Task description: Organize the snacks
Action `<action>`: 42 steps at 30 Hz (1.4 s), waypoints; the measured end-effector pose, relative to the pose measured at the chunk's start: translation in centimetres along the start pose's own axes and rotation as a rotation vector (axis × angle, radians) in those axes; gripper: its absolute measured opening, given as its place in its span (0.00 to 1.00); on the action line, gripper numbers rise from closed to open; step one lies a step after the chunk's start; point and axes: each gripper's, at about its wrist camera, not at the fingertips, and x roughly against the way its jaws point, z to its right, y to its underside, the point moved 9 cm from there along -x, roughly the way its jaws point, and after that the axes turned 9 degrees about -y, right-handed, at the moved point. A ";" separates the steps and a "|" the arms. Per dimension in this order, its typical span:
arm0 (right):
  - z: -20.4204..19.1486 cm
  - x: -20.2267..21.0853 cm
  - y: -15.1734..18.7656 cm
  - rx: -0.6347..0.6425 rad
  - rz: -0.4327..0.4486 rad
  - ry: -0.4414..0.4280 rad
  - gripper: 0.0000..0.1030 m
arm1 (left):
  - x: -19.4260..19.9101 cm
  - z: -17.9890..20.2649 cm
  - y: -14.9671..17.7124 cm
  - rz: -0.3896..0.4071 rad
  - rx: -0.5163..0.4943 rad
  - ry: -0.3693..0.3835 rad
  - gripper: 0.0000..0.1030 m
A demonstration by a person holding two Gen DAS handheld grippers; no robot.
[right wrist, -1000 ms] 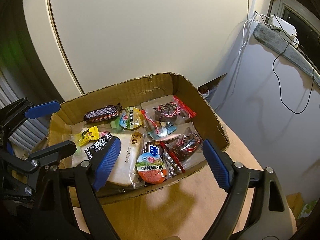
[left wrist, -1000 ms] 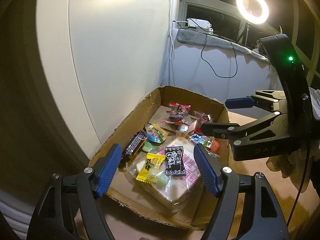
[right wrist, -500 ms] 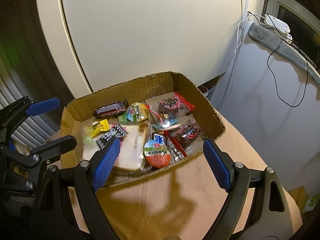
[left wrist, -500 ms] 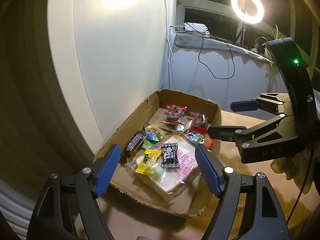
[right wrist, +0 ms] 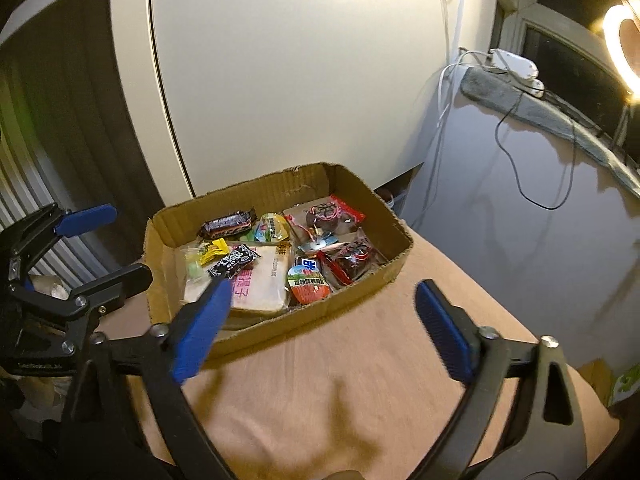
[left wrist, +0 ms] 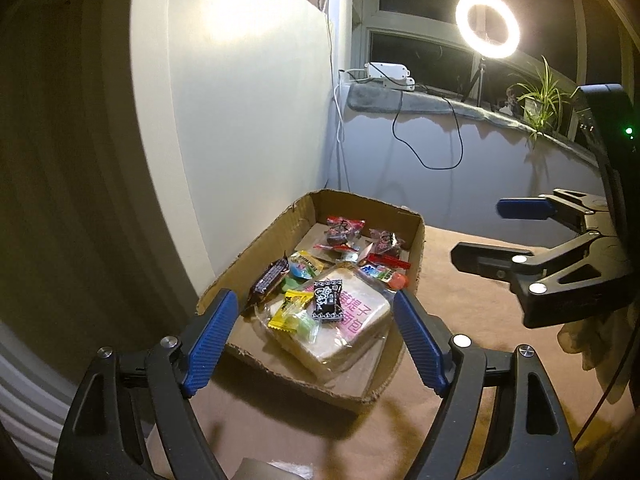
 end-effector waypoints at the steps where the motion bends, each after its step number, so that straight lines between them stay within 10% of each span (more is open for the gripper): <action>1: 0.0 0.5 0.1 -0.007 0.011 0.006 0.98 | 0.3 0.1 0.1 0.006 -0.003 -0.005 0.78; 14: 0.1 2.9 4.1 -0.081 0.028 0.152 0.98 | 1.5 1.2 2.0 -0.008 0.019 -0.007 0.79; 42: -1.1 4.7 6.0 -0.095 0.035 0.168 0.98 | 3.0 1.8 3.0 0.000 0.023 -0.023 0.79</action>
